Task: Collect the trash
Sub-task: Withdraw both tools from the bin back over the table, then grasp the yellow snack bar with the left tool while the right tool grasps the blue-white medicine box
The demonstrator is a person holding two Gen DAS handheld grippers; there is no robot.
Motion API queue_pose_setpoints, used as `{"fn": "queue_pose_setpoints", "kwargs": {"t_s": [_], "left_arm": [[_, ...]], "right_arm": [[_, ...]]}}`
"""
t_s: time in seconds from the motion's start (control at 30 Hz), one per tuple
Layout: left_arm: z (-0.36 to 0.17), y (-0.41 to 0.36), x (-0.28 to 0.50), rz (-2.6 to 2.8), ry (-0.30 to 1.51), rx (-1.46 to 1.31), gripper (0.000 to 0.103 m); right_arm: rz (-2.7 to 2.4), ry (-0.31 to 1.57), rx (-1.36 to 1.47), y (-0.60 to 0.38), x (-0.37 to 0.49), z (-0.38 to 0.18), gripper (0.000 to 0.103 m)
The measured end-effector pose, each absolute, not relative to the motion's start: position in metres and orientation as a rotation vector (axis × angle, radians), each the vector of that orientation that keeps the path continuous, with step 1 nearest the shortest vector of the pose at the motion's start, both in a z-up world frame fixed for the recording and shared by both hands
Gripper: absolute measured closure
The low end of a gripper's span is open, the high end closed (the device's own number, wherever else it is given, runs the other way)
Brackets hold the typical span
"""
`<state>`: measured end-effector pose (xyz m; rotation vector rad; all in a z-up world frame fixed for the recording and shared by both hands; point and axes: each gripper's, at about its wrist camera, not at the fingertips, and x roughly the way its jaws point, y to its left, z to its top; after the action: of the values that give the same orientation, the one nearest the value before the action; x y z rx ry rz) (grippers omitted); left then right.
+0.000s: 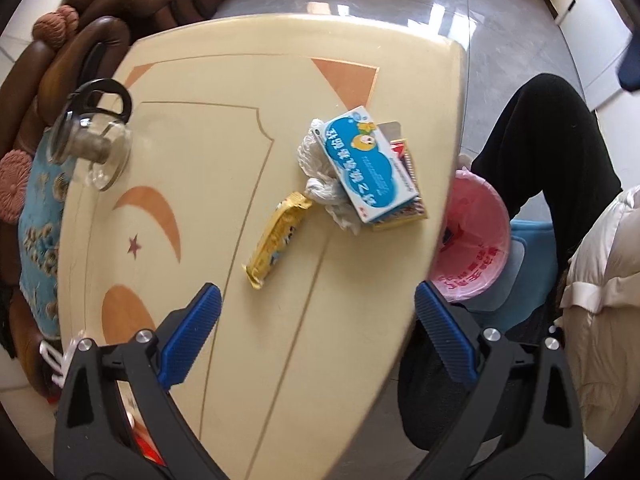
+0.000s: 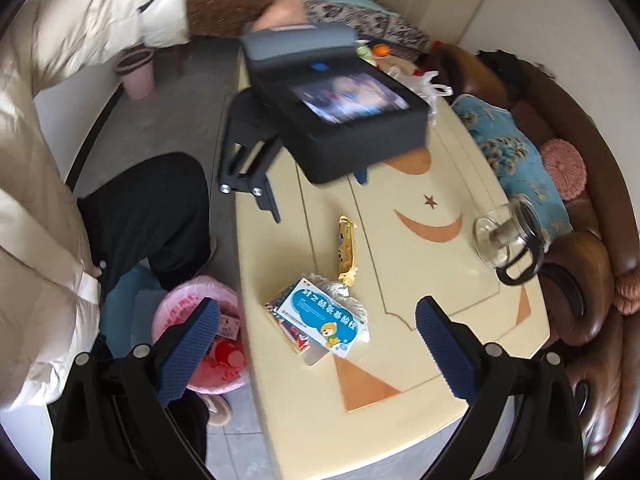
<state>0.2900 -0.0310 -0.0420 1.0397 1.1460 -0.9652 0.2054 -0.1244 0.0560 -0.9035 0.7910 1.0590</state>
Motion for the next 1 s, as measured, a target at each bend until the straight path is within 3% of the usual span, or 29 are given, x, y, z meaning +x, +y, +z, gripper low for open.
{"fn": "queue_pose_setpoints", "kwargs": {"t_s": [0.77, 1.0], "left_arm": [[-0.174, -0.059, 0.366, -1.085, 1.316, 1.141, 0.008], [-0.187, -0.063, 0.375, -1.138, 1.311, 1.137, 0.008]], "right_arm": [[1.258, 0.975, -1.095, -0.1, 0.269, -0.086, 0.007], [1.28, 0.987, -1.151, -0.095, 0.275, -0.122, 0.016]]}}
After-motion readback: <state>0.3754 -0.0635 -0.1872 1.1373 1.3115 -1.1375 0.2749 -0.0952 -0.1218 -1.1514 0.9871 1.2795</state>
